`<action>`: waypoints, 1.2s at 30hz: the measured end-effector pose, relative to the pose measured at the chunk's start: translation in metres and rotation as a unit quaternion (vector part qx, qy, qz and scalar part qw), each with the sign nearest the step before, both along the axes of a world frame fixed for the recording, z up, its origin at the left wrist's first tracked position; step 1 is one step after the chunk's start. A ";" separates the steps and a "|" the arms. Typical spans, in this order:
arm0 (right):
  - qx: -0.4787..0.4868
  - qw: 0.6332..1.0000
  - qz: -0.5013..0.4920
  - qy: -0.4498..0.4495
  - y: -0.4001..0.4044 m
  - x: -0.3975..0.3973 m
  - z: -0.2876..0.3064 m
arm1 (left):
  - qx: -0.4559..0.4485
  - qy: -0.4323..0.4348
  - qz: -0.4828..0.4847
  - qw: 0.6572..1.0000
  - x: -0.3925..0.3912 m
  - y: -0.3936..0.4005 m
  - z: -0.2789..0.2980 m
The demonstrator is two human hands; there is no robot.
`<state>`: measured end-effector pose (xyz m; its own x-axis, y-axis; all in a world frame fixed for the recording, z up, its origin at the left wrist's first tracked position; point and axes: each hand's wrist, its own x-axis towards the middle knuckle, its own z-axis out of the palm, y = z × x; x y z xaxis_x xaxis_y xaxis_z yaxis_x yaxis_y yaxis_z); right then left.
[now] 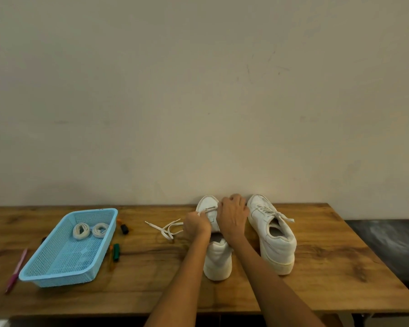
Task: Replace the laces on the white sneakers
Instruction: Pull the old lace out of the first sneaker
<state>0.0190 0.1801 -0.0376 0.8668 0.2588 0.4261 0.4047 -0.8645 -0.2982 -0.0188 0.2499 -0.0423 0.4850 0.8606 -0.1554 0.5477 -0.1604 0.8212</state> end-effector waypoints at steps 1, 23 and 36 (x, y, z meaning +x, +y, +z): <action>-0.033 0.999 0.015 -0.005 0.001 0.001 -0.001 | -0.003 0.003 -0.001 1.000 0.001 0.000 -0.001; -0.224 0.963 0.151 0.001 0.012 0.008 -0.004 | 0.061 0.071 -0.028 0.995 0.007 -0.001 -0.006; 0.049 0.992 -0.055 -0.098 0.003 -0.001 0.006 | 0.074 0.090 -0.034 0.993 0.007 0.001 -0.006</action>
